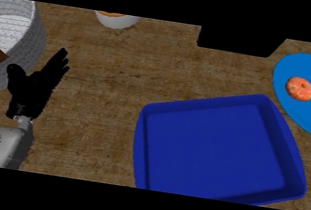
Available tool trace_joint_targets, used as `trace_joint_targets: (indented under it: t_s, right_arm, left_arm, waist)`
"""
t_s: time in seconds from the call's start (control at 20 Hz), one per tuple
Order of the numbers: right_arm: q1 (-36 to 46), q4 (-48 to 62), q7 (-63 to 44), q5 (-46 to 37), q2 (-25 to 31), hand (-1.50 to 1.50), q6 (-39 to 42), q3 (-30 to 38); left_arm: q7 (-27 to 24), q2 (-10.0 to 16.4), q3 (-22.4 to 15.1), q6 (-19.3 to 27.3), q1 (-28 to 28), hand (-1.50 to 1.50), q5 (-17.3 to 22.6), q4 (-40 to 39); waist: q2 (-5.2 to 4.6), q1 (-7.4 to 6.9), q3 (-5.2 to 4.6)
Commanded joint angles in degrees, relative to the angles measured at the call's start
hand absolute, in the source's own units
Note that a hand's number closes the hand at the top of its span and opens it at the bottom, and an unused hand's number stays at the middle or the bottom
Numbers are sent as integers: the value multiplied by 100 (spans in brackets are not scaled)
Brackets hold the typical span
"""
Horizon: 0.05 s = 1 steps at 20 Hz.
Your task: Pick the squash from the tray and place it in the plate
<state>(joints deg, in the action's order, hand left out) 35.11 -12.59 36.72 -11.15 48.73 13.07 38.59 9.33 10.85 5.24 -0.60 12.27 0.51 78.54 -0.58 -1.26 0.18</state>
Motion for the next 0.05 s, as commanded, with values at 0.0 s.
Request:
trace_joint_targets:
  t_s: [0.0]
  right_arm:
    - [-269, 107, 188, 25, -2, -150, -36, -38]
  left_arm:
    - [-37, 26, 25, -37, -325, 0, 6, 229]
  waist:
    - [11, -12, 0]
